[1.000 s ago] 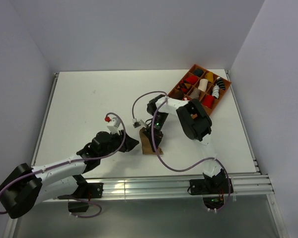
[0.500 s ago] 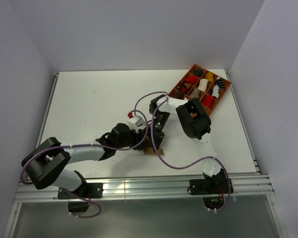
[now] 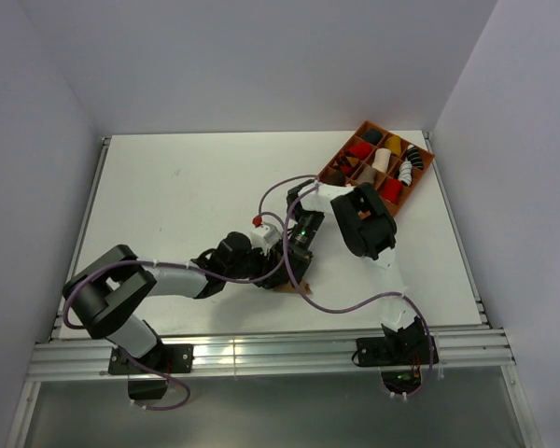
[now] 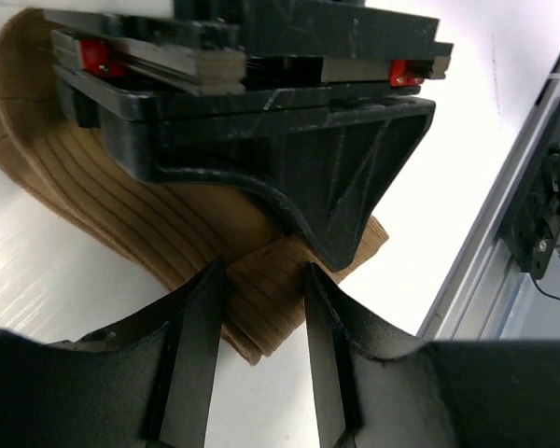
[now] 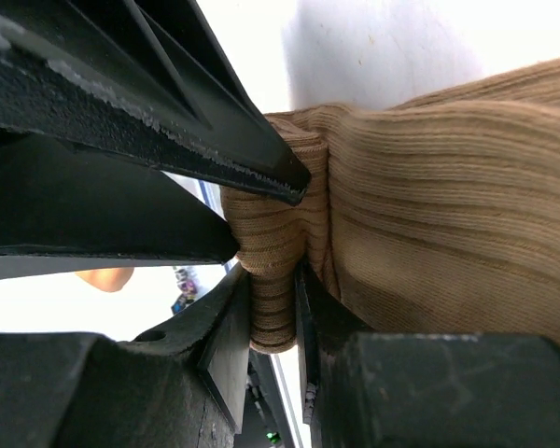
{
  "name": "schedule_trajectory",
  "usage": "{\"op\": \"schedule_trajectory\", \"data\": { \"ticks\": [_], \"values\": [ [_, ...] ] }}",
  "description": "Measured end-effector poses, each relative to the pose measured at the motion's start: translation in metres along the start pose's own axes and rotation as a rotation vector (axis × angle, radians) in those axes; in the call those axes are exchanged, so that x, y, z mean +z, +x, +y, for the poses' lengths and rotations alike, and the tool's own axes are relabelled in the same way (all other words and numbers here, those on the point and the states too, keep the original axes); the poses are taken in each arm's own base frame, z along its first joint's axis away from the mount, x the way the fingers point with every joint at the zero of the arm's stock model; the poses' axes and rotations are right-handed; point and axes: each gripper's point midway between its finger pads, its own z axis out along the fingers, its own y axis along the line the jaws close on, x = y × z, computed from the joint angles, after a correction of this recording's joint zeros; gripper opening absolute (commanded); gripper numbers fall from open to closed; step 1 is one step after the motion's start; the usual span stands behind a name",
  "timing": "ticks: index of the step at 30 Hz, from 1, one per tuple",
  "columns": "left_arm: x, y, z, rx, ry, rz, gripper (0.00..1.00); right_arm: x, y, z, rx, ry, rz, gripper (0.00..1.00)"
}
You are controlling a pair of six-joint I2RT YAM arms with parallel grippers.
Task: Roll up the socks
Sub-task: Roll the sock at the center of the board.
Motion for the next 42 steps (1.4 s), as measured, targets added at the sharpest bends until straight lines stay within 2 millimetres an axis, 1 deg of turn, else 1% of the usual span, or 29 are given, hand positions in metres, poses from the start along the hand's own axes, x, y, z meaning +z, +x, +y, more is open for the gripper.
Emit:
{"op": "schedule_trajectory", "data": {
  "ticks": [4,7,9,10,11,13,14,20,25,28,34,38,42],
  "values": [
    [0.004,0.002,-0.003,-0.006,0.029,0.003,0.45,-0.001,0.003,-0.001,0.032,-0.017,-0.001,0.17],
    [0.006,0.003,-0.005,-0.016,0.042,0.008,0.39,-0.002,0.005,-0.001,0.049,-0.022,-0.001,0.18],
    [0.007,0.002,-0.006,-0.028,0.043,0.014,0.29,-0.002,0.006,-0.001,0.063,-0.020,0.001,0.22],
    [0.008,0.002,-0.007,-0.037,0.044,0.021,0.21,-0.001,0.007,-0.002,0.075,-0.019,0.000,0.23],
    [0.009,0.001,-0.008,-0.047,0.044,0.030,0.17,-0.001,0.008,-0.002,0.089,-0.019,-0.001,0.27],
    [0.010,0.000,-0.010,-0.063,0.043,0.045,0.09,0.000,0.011,-0.001,0.119,-0.017,-0.003,0.30],
    [0.011,0.000,-0.011,-0.075,0.039,0.055,0.00,0.000,0.012,-0.001,0.128,-0.013,-0.007,0.34],
    [0.013,0.000,-0.011,-0.159,-0.017,0.102,0.00,-0.004,0.012,-0.004,0.141,0.067,-0.021,0.41],
    [0.015,0.001,-0.008,-0.243,-0.061,0.124,0.00,-0.008,0.011,-0.012,0.134,0.142,-0.026,0.41],
    [0.015,0.001,-0.007,-0.289,-0.087,0.134,0.00,-0.009,0.011,-0.013,0.154,0.155,-0.026,0.45],
    [0.017,0.001,-0.006,-0.354,-0.129,0.163,0.00,-0.012,0.011,-0.014,0.149,0.200,-0.042,0.46],
    [0.018,0.001,-0.005,-0.398,-0.154,0.172,0.00,-0.016,0.010,-0.015,0.144,0.220,-0.054,0.50],
    [0.019,0.002,-0.004,-0.443,-0.174,0.172,0.01,-0.023,0.008,-0.018,0.141,0.234,-0.087,0.51]
  ]
}}
